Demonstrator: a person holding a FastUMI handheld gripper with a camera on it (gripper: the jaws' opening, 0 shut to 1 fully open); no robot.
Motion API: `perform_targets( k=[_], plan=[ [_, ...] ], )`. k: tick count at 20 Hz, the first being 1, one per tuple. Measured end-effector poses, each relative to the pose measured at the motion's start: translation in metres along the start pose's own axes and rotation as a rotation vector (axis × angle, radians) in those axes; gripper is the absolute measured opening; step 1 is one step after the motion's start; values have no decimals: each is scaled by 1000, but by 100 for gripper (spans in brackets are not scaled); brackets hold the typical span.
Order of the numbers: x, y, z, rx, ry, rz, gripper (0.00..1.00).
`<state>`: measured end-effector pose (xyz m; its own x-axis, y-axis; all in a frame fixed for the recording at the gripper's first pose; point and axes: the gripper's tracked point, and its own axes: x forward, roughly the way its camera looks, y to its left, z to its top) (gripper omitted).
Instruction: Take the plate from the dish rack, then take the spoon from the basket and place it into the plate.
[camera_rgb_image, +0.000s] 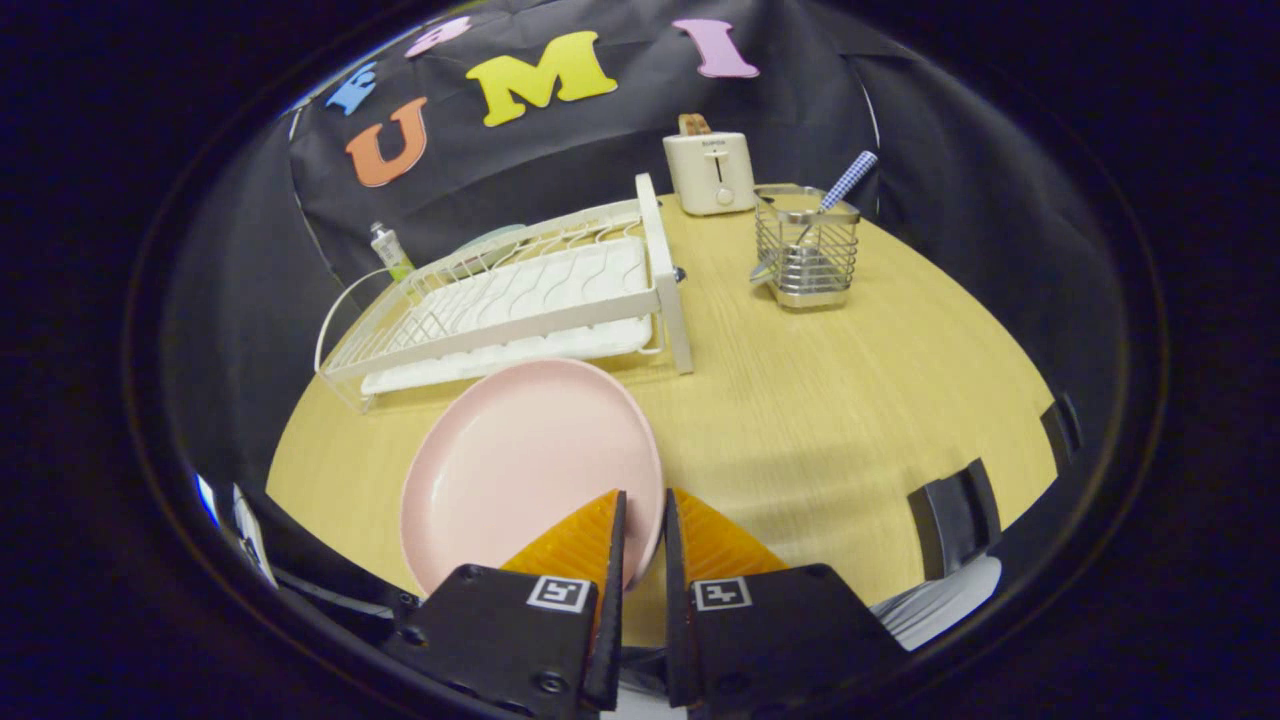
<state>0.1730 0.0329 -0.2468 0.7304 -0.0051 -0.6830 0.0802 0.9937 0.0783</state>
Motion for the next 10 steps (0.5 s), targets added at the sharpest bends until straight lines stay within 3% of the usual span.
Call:
perform_targets(
  k=[2, 7, 9, 10],
  plan=[
    [4, -17, 1, -36, -18, -86, 23],
    [2, -25, 17, 2, -102, 13, 24],
    [-7, -33, 32, -11, -177, 42, 36],
    [-12, -35, 38, -16, -211, 62, 50]
  ],
)
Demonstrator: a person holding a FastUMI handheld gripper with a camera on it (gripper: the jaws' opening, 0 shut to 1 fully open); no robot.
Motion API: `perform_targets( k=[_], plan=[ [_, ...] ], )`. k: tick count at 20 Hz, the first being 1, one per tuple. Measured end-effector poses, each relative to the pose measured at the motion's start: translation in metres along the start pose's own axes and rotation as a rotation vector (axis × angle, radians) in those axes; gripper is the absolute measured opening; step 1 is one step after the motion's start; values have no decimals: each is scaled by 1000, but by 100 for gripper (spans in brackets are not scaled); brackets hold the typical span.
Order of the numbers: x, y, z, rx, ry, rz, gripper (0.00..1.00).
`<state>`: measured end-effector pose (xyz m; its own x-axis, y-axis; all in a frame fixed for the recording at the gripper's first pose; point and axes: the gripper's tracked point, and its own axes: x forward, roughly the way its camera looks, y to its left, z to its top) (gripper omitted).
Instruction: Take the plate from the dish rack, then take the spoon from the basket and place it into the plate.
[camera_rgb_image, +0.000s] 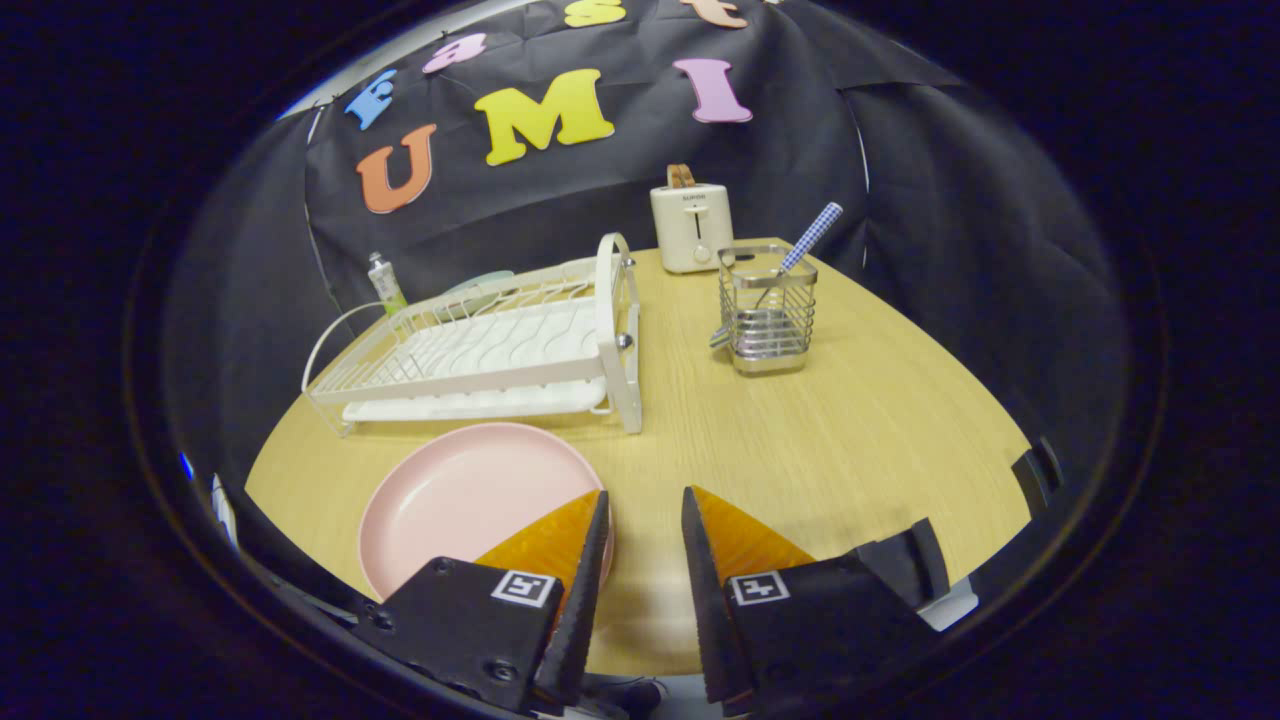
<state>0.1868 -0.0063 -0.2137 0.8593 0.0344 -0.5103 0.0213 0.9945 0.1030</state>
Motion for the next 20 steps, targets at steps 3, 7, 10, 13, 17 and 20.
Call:
perform_targets(
  k=[3, 7, 10, 13, 17, 20],
  plan=[
    [-5, -20, 20, -65, -93, -15, 77],
    [-13, -54, 57, -134, -258, -112, 87],
    [-10, -82, 78, -124, -328, -170, 100],
    [2, -95, 92, -52, -320, -115, 100],
    [21, -113, 120, 35, -323, -58, 100],
    [37, -122, 139, 87, -321, -24, 100]
  ],
)
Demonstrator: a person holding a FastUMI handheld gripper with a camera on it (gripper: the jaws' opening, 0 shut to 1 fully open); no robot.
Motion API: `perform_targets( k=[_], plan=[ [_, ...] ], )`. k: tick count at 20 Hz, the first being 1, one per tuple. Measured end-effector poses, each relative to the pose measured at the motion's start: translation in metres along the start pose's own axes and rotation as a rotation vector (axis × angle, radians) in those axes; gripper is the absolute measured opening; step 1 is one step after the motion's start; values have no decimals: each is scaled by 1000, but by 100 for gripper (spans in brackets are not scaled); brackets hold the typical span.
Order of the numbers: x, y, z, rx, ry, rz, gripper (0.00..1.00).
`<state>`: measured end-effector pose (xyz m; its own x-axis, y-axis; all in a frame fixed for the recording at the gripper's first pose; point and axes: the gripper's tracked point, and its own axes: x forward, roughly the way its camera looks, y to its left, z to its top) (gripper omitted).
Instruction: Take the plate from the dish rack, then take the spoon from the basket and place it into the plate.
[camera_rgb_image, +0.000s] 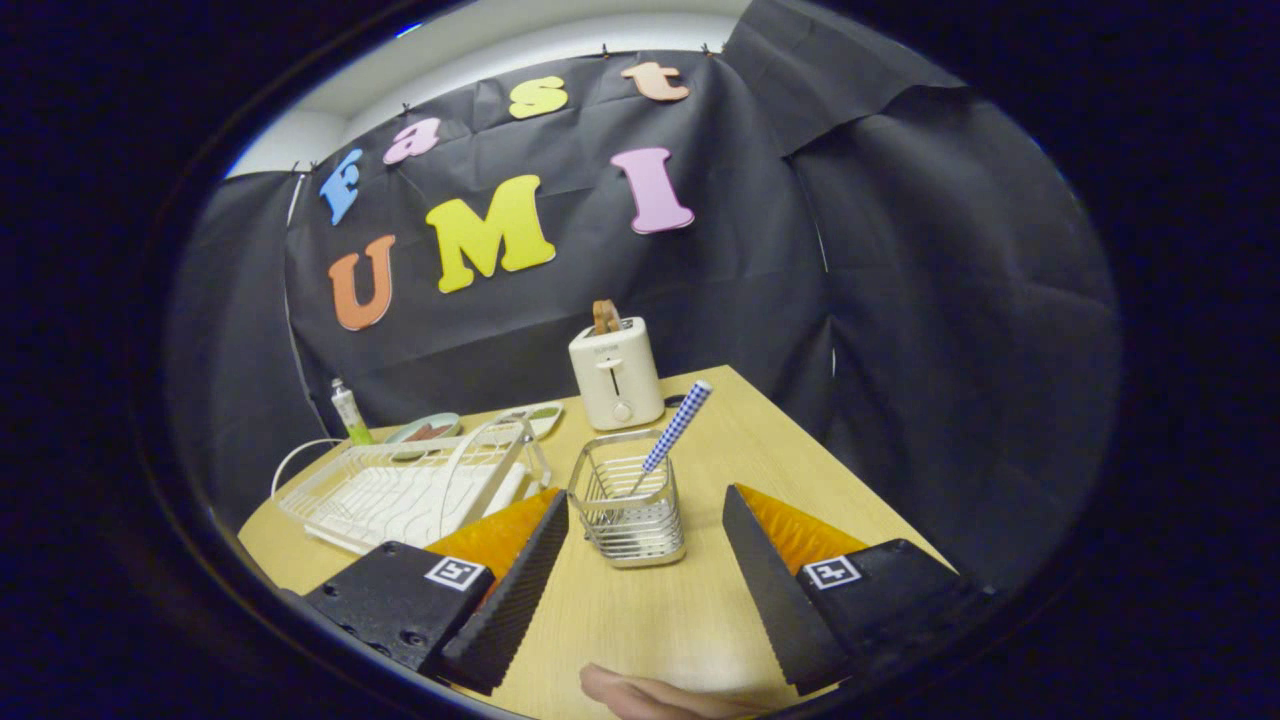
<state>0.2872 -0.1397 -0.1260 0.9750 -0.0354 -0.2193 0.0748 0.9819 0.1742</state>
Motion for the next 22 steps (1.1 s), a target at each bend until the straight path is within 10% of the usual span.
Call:
perform_targets(
  k=[5, 22],
  plan=[
    [35, -11, 28, 46, -23, -9, 95],
    [90, -9, 38, 36, -27, -23, 30]
  ],
)
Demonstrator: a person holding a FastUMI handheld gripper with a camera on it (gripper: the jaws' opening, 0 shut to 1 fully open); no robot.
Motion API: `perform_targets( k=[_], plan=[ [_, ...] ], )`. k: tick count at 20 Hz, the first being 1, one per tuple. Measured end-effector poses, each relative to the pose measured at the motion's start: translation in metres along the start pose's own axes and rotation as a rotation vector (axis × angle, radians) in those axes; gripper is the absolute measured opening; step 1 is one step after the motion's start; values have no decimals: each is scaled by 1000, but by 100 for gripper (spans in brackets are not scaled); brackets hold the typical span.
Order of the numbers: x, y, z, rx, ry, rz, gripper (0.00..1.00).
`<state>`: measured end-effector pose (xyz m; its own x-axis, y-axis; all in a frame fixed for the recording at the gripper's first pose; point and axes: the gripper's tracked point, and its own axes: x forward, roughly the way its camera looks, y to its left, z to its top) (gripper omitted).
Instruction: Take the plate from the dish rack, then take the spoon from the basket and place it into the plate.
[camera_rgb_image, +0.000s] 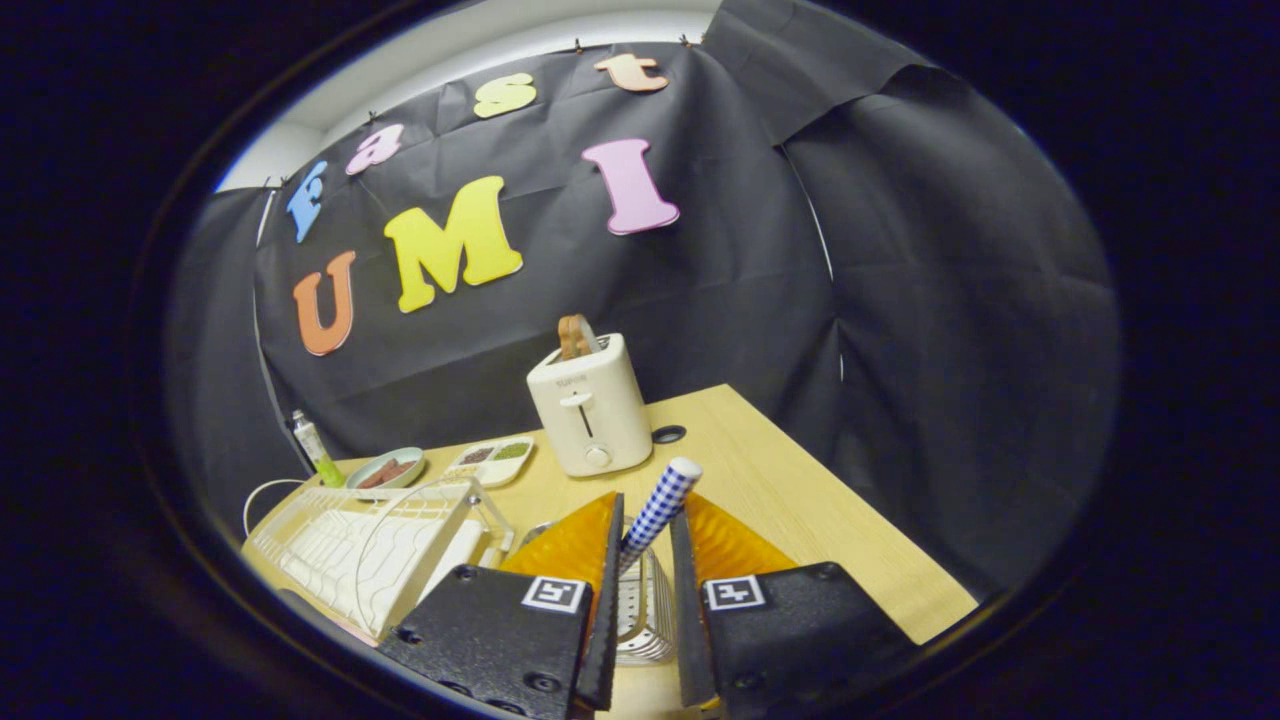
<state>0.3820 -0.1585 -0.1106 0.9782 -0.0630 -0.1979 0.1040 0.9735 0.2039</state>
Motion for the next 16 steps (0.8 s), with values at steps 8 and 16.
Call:
perform_targets(
  k=[8, 16],
  plan=[
    [-2, 0, 5, 277, 34, 99, 22],
    [-27, -2, 41, 191, -88, 17, 17]
  ],
)
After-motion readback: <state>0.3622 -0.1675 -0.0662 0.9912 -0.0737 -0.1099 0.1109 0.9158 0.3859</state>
